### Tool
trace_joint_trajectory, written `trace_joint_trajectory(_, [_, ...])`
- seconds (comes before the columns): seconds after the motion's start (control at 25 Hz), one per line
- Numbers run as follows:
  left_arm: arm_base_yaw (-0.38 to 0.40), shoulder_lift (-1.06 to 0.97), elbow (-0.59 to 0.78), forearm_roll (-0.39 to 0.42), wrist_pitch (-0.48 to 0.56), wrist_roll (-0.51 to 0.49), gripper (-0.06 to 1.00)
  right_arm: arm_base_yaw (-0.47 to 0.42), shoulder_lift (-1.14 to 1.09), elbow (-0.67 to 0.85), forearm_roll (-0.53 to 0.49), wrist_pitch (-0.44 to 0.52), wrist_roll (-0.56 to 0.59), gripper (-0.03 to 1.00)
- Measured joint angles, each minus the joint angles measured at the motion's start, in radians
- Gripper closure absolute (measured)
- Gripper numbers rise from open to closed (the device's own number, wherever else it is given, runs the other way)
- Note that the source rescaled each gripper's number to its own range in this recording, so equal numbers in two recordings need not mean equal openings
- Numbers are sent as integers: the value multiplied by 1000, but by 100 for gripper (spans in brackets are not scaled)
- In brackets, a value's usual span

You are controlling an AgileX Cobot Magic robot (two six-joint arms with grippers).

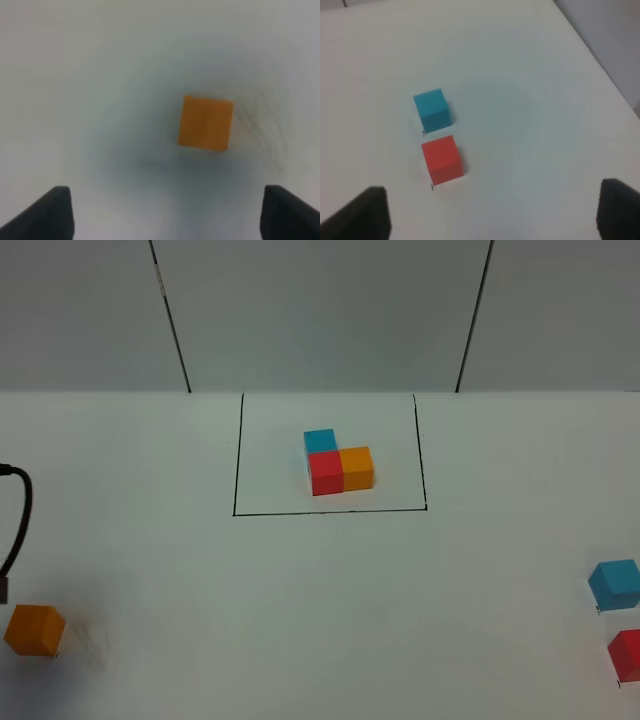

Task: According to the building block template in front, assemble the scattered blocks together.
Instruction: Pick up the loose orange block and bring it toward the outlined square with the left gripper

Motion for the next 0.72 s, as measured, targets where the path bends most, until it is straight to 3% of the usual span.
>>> trace_joint_trajectory(0.72, [0,339,-1,1,-209,-1,6,0,0,0,0,0,0,21])
